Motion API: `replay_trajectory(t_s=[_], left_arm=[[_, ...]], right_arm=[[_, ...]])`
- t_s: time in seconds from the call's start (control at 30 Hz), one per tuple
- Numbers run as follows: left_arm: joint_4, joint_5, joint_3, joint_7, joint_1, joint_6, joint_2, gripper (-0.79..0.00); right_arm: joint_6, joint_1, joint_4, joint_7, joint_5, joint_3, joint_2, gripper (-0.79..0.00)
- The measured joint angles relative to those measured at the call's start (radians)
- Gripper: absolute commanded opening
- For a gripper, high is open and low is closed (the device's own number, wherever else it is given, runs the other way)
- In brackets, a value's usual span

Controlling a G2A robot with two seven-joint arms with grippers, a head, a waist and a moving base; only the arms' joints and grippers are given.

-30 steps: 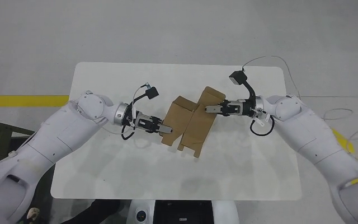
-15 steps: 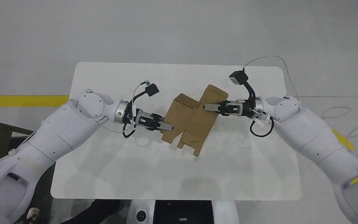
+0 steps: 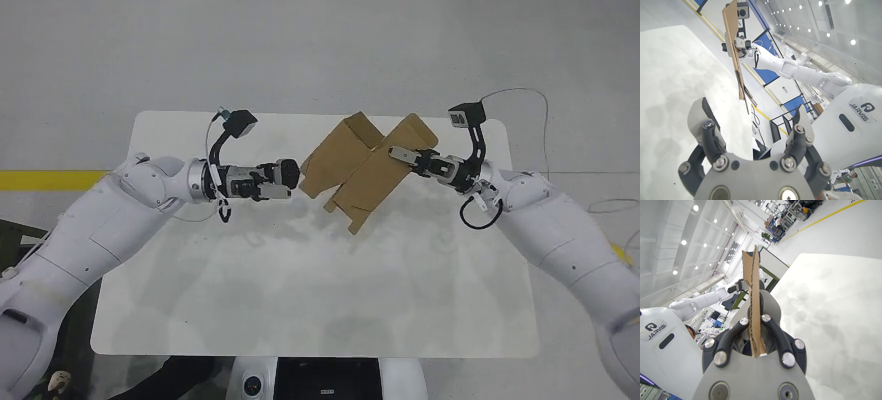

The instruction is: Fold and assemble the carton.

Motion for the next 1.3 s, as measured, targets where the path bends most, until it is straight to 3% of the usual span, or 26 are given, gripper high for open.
replay_trajectory(t_s=[0.53,0.9,1.3], left_arm=[[0.030,-0.138,-0.008,-0.042,0.003,0.042,-0.064,0.000],[0.031,-0.146,-0.048,-0.078,0.029,0.078,-0.078,0.000],[0.026,-0.112,-0.120,-0.075,0.054,0.075,-0.079,0.000]], right_arm=[[0.000,-0.029,0.111,-0.016,-0.120,0.133,-0.107,-0.785],[0.000,-0.052,0.163,-0.066,-0.242,0.221,-0.155,-0.785],[0.000,-0.069,0.182,-0.040,-0.303,0.279,-0.192,-0.785]])
